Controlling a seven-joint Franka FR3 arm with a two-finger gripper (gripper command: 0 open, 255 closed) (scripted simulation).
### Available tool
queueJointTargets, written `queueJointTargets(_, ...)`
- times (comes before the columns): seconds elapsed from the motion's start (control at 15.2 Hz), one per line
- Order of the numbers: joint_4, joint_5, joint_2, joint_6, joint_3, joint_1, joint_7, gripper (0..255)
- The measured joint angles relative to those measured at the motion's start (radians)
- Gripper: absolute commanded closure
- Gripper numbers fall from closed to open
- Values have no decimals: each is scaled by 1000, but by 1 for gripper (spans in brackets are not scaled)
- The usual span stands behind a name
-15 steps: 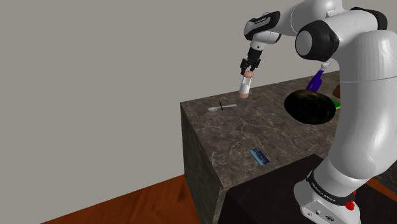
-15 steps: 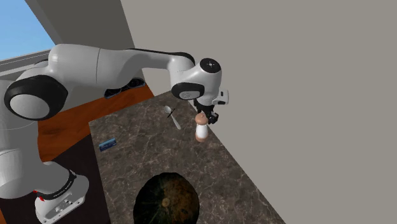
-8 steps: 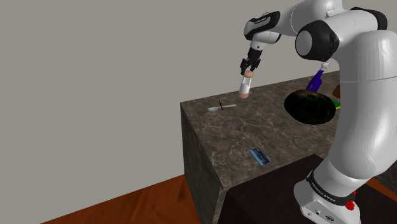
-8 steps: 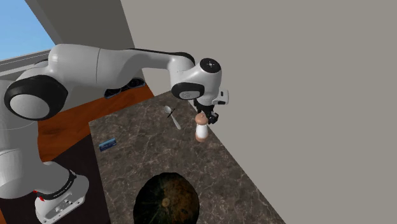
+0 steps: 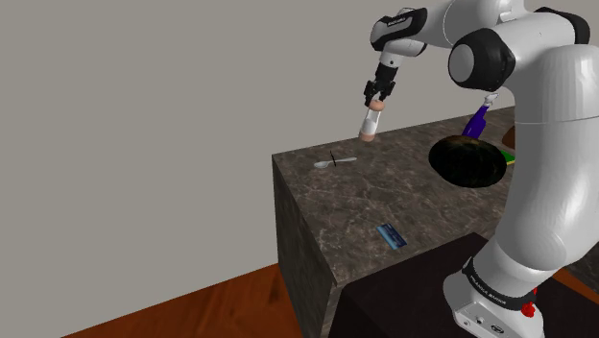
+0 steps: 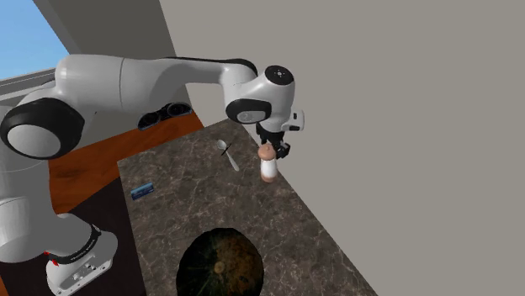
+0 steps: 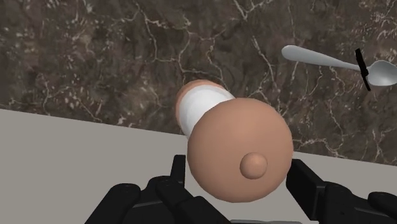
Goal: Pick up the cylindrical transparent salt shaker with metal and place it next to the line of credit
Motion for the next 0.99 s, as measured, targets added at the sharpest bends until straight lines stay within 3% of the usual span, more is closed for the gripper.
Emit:
queueJointTargets(0.46,59,-13,-20,-75,-6,-3,19,255)
queueJointTargets(0.99,-226,-122,-301,-34,-18,126,120,255)
